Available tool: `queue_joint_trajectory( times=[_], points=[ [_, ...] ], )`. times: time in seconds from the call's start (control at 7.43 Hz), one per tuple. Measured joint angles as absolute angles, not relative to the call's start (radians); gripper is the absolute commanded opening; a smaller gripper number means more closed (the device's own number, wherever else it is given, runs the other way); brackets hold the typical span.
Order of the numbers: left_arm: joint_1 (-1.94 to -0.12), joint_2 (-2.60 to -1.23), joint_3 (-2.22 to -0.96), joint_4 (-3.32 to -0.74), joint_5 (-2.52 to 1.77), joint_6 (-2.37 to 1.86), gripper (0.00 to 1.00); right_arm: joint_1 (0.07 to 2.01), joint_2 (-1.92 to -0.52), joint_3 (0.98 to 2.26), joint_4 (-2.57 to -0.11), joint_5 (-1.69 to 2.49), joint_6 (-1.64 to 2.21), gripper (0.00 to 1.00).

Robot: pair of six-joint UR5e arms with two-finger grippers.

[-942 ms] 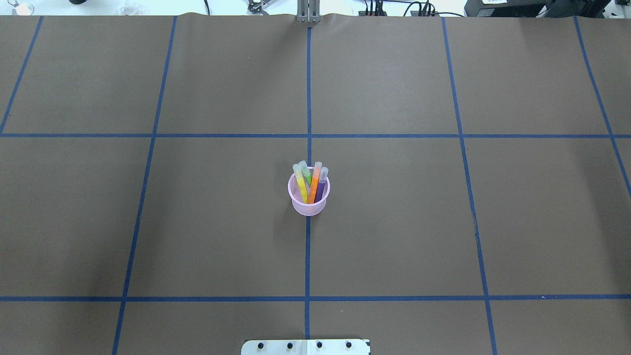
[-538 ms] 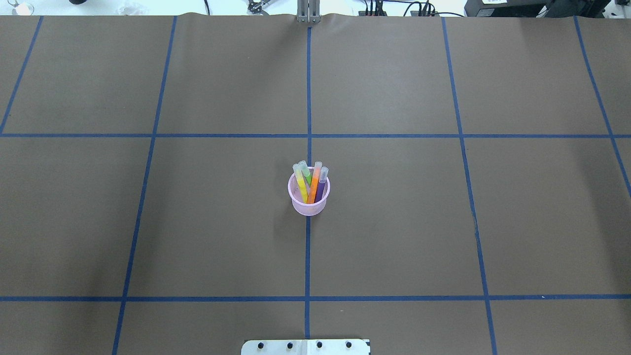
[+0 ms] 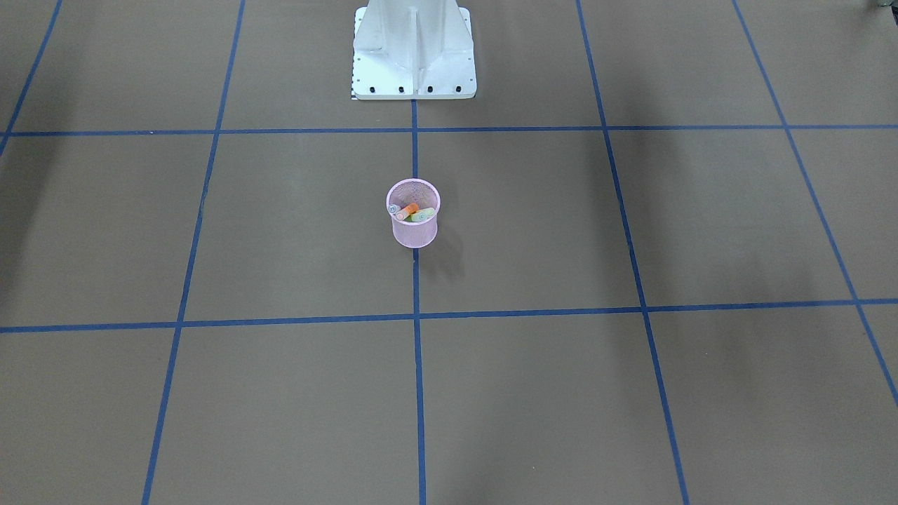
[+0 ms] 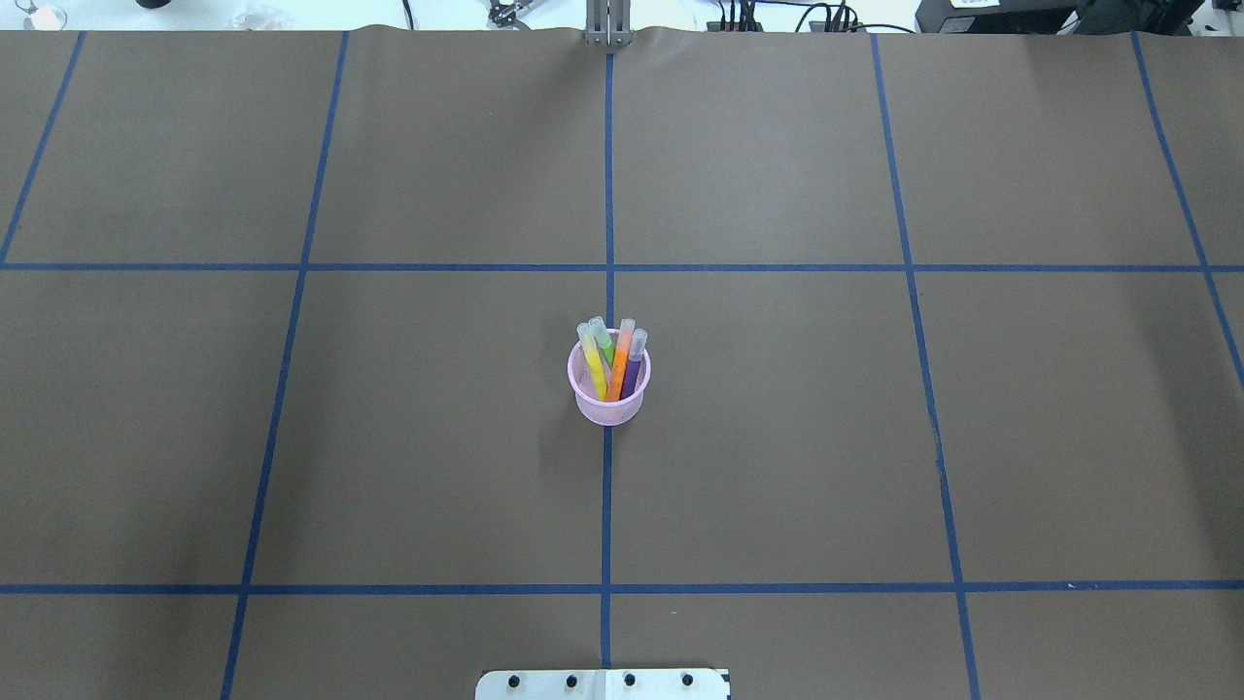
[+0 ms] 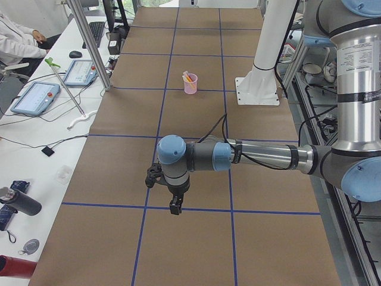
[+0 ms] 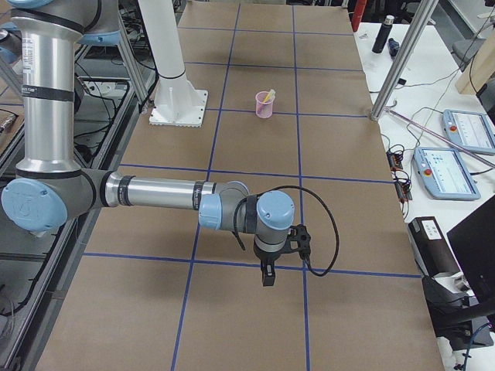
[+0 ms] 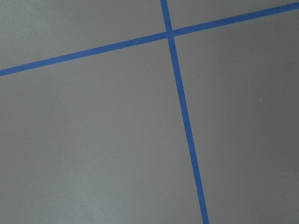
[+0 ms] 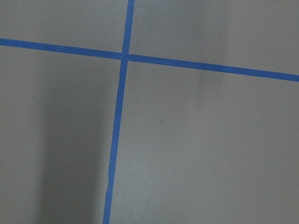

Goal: Collect pens into pen holder

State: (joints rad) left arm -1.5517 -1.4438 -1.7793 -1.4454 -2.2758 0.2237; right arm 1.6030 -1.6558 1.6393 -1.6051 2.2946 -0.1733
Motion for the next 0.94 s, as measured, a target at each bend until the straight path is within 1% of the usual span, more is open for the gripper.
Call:
queue_joint_trajectory(
  times=[0.94],
  points=[
    [-1.55, -1.429, -1.773, -1.447, -2.279, 0.22, 1.0, 1.603, -1.672, 1.656, -1.606, 2.293, -0.169, 1.0]
  ],
)
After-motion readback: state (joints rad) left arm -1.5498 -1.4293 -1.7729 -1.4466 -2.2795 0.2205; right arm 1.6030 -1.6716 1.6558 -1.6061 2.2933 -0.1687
